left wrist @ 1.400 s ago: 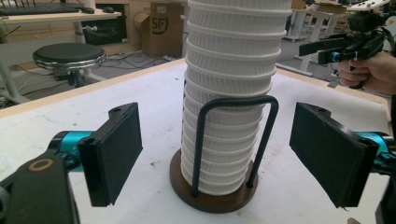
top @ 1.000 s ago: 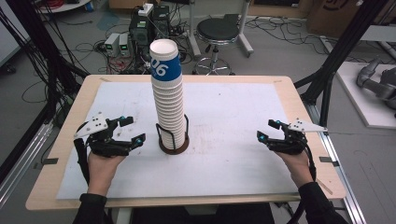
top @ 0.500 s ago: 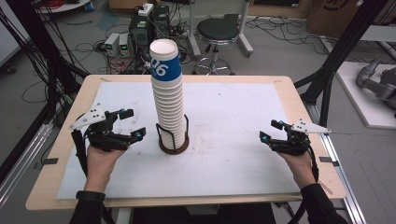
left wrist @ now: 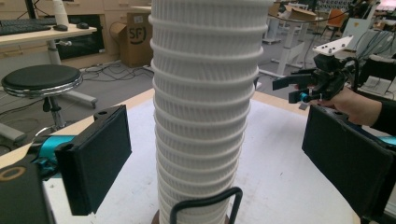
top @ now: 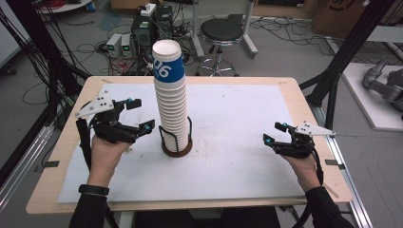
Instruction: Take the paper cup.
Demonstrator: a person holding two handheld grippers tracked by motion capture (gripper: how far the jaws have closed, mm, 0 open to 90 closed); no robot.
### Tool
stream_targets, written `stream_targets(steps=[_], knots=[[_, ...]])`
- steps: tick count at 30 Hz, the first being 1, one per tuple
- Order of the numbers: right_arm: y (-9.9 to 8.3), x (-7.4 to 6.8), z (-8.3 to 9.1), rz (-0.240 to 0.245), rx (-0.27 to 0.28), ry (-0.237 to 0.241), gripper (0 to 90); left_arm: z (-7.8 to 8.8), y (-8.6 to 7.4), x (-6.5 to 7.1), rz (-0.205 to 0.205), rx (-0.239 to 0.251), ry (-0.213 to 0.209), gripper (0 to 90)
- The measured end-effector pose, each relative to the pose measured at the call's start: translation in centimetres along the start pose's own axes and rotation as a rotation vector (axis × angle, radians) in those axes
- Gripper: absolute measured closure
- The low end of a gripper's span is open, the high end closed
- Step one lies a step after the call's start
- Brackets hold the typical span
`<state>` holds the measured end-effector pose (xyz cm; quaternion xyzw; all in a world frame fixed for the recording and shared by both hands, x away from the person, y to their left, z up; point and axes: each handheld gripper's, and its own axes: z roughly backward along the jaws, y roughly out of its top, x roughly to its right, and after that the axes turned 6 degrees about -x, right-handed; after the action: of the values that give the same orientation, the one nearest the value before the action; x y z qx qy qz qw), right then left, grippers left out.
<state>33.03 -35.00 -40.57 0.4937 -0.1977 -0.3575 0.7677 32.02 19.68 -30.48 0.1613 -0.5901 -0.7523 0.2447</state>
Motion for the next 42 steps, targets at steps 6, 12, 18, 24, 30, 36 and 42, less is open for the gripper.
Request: stream_targets(steps=[6, 12, 18, 24, 30, 36, 42], knots=[[0.1, -0.1, -0.1, 0.000, 0.000, 0.004, 24.1, -0.4, 1.3, -0.2, 0.016, 0.014, -0.019, 7.5], [0.1, -0.1, -0.2, 0.005, 0.001, 0.004, 24.1, -0.8, 2.3, -0.3, 0.010, 0.006, -0.013, 7.3], [0.1, -0.1, -0.3, 0.010, 0.002, 0.003, 24.0, -1.3, 3.3, -0.2, -0.001, 0.013, -0.019, 7.3], [0.1, -0.2, -0.3, 0.005, -0.001, 0.006, 24.0, -2.0, 4.0, -0.2, -0.014, 0.008, -0.019, 7.3], [0.2, -0.2, -0.3, 0.011, 0.000, 0.002, 24.0, -2.9, 4.9, -0.1, -0.018, 0.001, -0.023, 7.3], [0.2, -0.2, -0.3, 0.008, 0.003, 0.004, 24.0, -4.0, 5.4, -0.4, -0.015, -0.003, -0.032, 7.3], [0.2, -0.3, -0.3, 0.010, 0.003, 0.004, 24.0, -4.6, 5.6, -0.5, -0.012, 0.000, -0.045, 7.3]])
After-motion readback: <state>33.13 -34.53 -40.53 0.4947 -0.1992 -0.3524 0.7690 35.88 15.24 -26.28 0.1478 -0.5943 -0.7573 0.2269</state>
